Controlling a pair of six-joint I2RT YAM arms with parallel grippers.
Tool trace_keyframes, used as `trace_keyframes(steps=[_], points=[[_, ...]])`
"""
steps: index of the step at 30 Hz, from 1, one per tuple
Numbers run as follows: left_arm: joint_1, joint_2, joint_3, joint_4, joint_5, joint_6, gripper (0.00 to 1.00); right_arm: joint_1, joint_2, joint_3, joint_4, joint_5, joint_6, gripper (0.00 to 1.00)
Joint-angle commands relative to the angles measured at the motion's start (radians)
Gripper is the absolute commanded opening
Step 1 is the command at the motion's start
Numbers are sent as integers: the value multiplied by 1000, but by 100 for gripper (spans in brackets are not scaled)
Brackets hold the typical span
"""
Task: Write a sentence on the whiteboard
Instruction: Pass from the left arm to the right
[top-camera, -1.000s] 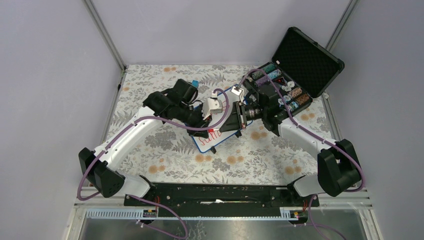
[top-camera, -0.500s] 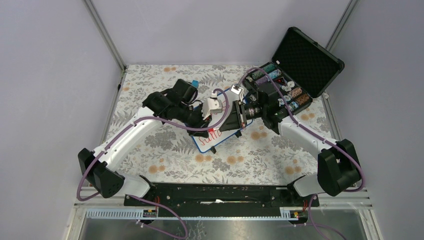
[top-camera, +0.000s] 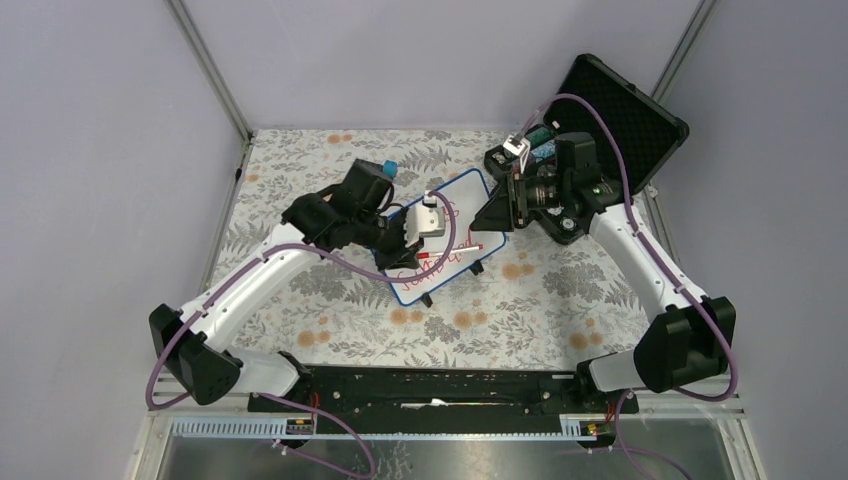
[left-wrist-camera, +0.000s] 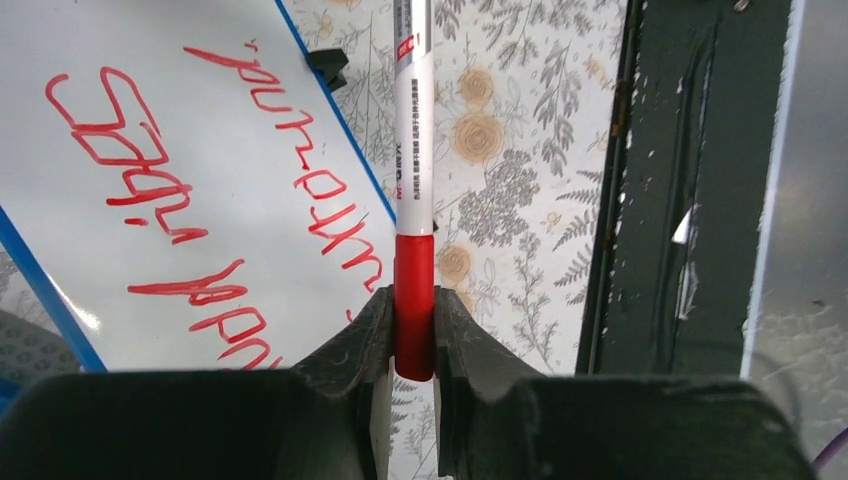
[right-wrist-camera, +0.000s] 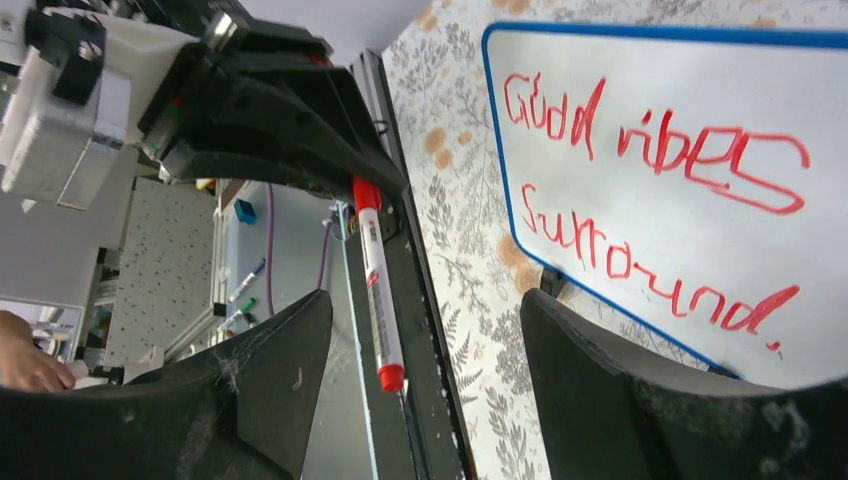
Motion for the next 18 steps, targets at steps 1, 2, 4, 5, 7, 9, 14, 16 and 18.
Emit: trace_keyframes(steps=[1, 2, 4, 5, 7, 9, 14, 16, 18], points=[[-36, -27, 45, -59, -98, 130, 0, 15, -12, 54, -328, 38, -274, 75], [-58, -28, 51, -77, -133, 160, 0, 28, -5, 66, -379, 45, -312, 75], [-121, -28, 56, -104, -245, 222, 0, 64, 15, 102, -481, 72, -392, 75], [-158, -28, 57, -117, -298, 252, 0, 86, 24, 116, -529, 90, -428, 74], [-243, -35, 52, -132, -387, 301, 0, 130, 36, 130, -588, 118, -472, 73], [-313, -35, 45, -133, -457, 332, 0, 168, 43, 134, -617, 134, -491, 72], [-390, -9, 47, -145, -521, 379, 0, 272, 58, 122, -670, 161, -539, 69], [-405, -4, 50, -144, -529, 385, 0, 297, 58, 102, -662, 162, -535, 69], [-416, -1, 55, -140, -533, 386, 0, 308, 59, 88, -653, 154, -533, 68]])
